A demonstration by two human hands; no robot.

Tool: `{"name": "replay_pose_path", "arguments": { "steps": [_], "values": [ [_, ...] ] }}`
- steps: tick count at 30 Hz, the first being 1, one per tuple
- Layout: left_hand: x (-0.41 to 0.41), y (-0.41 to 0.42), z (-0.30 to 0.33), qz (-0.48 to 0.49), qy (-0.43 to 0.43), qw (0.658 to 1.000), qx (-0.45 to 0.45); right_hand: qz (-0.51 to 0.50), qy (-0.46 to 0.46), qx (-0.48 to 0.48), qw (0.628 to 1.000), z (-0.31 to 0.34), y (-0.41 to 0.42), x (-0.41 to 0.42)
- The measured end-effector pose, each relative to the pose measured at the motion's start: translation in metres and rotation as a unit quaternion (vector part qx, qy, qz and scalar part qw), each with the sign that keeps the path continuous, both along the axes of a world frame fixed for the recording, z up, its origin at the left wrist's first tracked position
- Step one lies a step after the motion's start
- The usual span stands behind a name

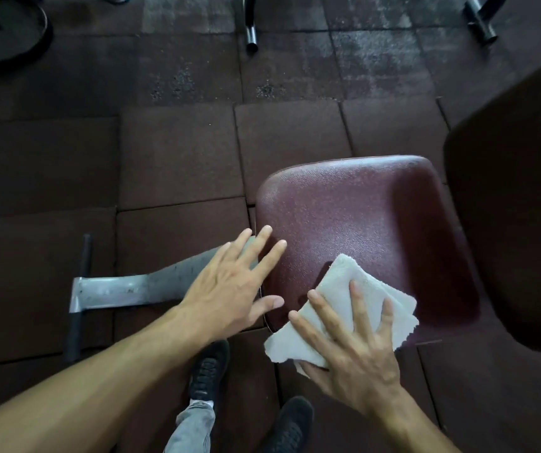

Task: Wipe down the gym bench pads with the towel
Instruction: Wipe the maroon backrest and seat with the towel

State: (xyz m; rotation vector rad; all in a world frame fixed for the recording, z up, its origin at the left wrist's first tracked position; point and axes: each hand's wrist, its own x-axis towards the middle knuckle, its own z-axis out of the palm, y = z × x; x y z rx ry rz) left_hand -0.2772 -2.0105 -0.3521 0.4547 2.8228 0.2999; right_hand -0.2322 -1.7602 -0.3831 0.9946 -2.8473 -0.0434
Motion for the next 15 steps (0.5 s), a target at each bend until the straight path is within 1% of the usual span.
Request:
{"name": "replay_pose_path", "arguments": {
  "steps": [6,10,13,15],
  "values": [
    [0.009,-0.003,-0.005,0.023,-0.02,1.0,0.008,-0.067,-0.046,0.021,0.996,0.004,0.044,-0.003],
    [0.008,-0.009,-0.006,0.018,-0.036,0.999,0.002,-0.16,-0.087,-0.002,0.983,0.009,0.069,-0.009],
    [0.002,-0.01,-0.01,0.018,-0.054,0.998,0.007,-0.209,-0.09,-0.035,0.973,0.011,0.05,-0.013],
    [-0.001,-0.012,-0.016,0.01,-0.039,0.999,0.008,-0.21,-0.071,-0.039,0.974,0.011,0.027,-0.016]
  ]
}}
